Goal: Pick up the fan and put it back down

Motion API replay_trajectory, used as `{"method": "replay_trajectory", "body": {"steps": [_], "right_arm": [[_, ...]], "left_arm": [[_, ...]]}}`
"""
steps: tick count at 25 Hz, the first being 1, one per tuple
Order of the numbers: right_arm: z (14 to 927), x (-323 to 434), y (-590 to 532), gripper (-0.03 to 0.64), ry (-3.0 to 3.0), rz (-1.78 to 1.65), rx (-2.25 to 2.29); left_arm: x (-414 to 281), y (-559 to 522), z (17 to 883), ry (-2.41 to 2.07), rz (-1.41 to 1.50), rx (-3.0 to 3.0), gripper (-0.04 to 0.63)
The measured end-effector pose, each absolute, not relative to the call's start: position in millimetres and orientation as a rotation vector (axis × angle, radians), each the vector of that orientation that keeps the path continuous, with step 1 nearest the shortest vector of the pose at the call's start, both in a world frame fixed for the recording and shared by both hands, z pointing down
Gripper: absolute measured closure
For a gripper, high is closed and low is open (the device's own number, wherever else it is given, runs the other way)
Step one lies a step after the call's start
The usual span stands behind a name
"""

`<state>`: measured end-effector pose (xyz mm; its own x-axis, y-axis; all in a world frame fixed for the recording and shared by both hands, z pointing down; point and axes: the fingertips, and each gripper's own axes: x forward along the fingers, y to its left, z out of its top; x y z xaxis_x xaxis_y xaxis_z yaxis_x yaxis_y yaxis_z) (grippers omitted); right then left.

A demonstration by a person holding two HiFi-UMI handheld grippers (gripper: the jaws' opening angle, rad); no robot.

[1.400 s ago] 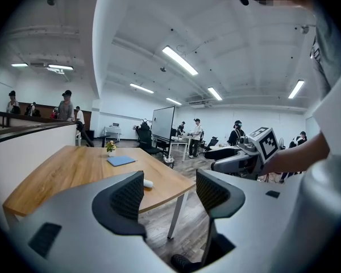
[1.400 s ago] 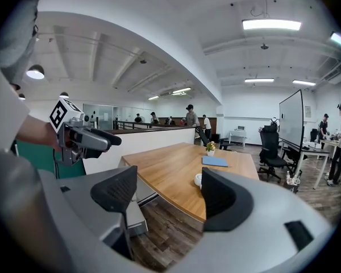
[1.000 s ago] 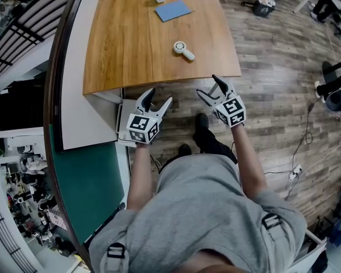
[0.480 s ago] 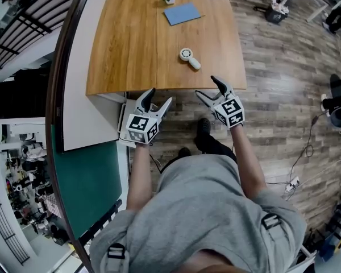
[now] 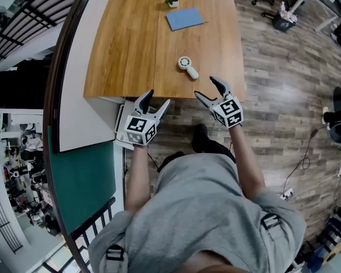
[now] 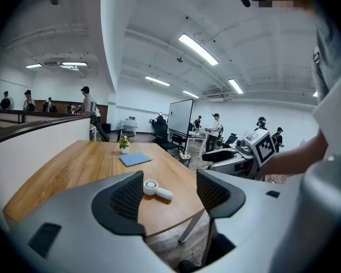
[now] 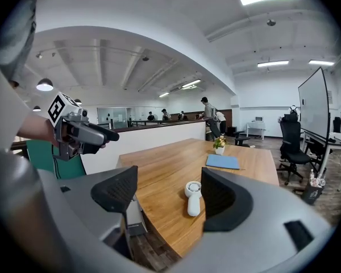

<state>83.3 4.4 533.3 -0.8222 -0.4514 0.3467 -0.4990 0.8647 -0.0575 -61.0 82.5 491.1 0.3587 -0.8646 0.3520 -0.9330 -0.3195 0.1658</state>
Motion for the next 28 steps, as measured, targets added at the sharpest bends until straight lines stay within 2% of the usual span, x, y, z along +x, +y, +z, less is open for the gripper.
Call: {"method": "replay_trajectory", "body": {"steps": [12,28], "right_arm": [[552,86,-59,0.262,-2.695,0.182,0.539],[590,57,-99,0.264,-2.644,0.252,0.454]], "left_arm": [[-59,19,490,-1.689,0.263,2.214,0.301],[-90,-29,513,-1.697,0.270,2.147,0.301]]}}
